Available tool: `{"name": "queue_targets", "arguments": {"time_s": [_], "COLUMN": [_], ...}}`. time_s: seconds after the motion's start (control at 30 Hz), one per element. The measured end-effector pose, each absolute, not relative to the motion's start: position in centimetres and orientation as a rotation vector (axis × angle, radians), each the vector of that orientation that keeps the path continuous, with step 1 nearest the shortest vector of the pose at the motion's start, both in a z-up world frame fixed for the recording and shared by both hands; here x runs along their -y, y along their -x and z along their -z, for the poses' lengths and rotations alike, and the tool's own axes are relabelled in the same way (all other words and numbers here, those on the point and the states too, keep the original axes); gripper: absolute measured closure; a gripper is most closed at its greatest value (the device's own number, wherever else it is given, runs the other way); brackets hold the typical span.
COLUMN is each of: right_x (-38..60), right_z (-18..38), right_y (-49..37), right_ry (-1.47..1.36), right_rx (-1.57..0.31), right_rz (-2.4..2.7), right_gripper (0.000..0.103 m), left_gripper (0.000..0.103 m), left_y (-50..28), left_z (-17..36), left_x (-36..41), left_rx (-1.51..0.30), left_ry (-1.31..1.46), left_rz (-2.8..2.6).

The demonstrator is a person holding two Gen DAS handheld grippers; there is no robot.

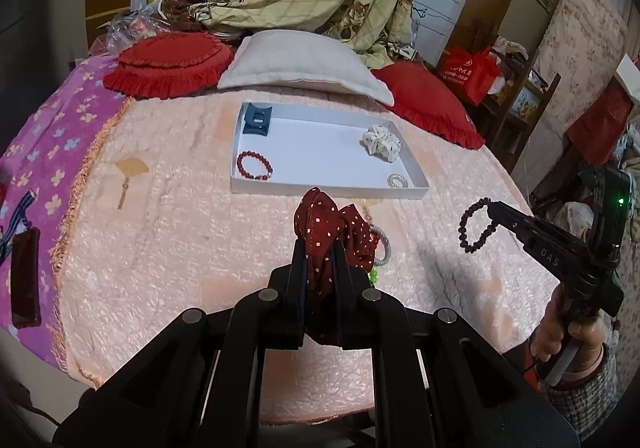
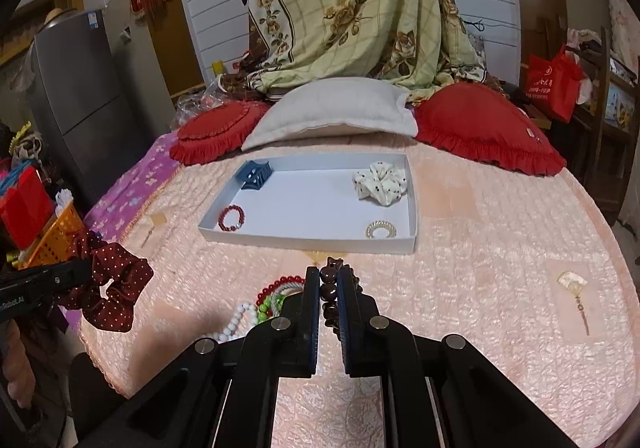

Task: Organize jewelry
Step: 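Carry scrunchie and dark bracelet into the tray and release both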

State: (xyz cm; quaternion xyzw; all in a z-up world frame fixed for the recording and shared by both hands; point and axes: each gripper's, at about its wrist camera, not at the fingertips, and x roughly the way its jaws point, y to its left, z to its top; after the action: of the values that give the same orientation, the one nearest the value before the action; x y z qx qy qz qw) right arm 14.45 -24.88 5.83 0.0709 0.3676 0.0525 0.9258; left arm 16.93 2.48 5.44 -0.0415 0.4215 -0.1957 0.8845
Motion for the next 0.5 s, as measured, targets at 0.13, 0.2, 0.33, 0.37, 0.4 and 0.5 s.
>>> {"name": "queue_targets", "arguments": {"time_s": [0.13,0.2,0.33,0.37,0.4,0.5], "right_x": [25.5,25.7,26.2,26.3,26.4,26.7], "right_z": [-6.2,-6.1,-5.8,-5.6,-5.5,-4.9], "right_y": [-15.8,-16.8,-19.6,-20.6,-21.4,-24.9], "right_ry": [-0.158,-0.162,-0.16,-0.16,-0.16,-0.162], "right_rx": [-0.768,-0.78,-0.806,-0.815,-0.821,-0.851], "right_rz": [-0.11,-0.109,-0.096,-0.092,-0.09,-0.084], "right_gripper": [0.095,0.095,0.095,0.095,0.095,0.095], "left_gripper": [0.094,0.094,0.094,0.094,0.094,0.094], "left_y": [-18.2,-19.3,-22.1,-23.2,-24.0,-27.6], "left_z": [-5.7,-5.6,-5.2,-5.0,-4.9,-4.4], "left_x": [-1.6,-1.0,-0.3,-0.2,-0.2,0.0], "left_rx": [-0.879,-0.88,-0.889,-0.895,-0.901,-0.924], "left_ry": [0.052,0.026,-0.003,-0.001,0.001,0.007], "left_rz": [0.405,0.399,0.378,0.373,0.37,0.356]}}
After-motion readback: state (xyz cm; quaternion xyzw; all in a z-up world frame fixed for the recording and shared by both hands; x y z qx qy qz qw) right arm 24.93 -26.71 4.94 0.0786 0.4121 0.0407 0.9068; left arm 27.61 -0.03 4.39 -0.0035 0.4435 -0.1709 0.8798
